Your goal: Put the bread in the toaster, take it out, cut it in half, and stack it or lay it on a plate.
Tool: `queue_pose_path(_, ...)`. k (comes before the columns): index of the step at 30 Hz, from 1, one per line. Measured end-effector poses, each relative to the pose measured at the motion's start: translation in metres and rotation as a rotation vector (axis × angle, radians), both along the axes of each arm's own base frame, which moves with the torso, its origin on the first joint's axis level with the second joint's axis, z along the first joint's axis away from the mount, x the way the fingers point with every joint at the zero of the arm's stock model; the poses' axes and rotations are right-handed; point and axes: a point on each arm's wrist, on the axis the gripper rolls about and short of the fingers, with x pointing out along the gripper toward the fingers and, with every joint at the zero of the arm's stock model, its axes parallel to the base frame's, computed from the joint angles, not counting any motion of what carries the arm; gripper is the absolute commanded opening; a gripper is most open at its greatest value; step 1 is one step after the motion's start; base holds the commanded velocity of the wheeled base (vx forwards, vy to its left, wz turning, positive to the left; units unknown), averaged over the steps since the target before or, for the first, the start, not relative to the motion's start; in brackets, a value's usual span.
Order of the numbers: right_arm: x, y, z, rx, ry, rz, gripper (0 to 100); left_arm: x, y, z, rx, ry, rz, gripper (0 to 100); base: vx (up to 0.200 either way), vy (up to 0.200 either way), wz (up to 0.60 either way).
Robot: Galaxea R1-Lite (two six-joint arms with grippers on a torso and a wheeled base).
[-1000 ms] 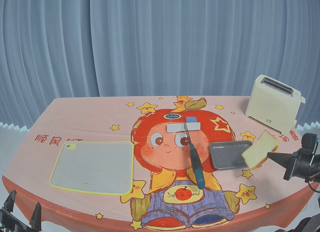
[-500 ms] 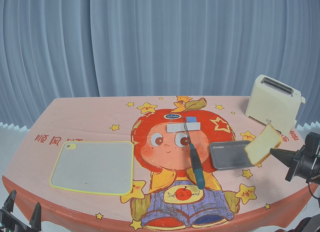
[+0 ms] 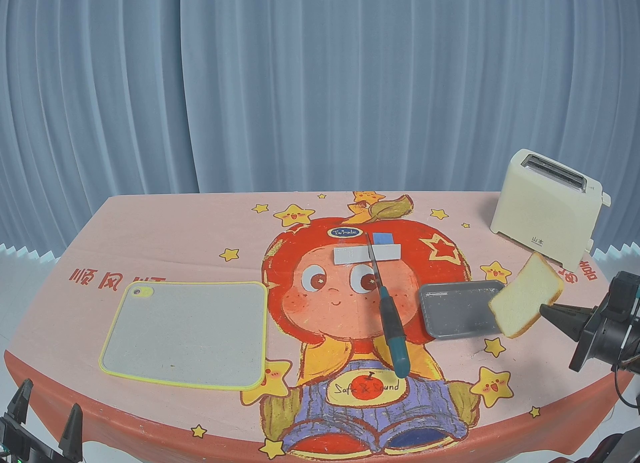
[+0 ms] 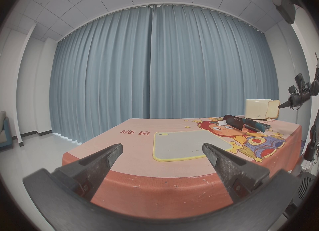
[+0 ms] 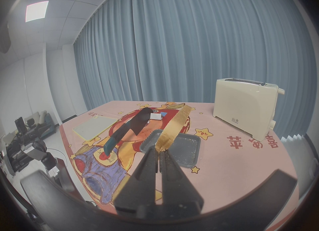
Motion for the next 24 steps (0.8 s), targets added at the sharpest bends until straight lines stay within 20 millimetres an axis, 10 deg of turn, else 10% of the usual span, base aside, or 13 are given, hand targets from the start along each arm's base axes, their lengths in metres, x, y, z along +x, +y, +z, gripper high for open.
queue_pose_path(24, 0.0041, -0.0018, 0.0042, -0.253, -0.137, 0.093, 0, 0.0000, 0.0000, 0.0000, 0.000, 0.000, 0.000, 100, 0.000, 0.000, 0.00)
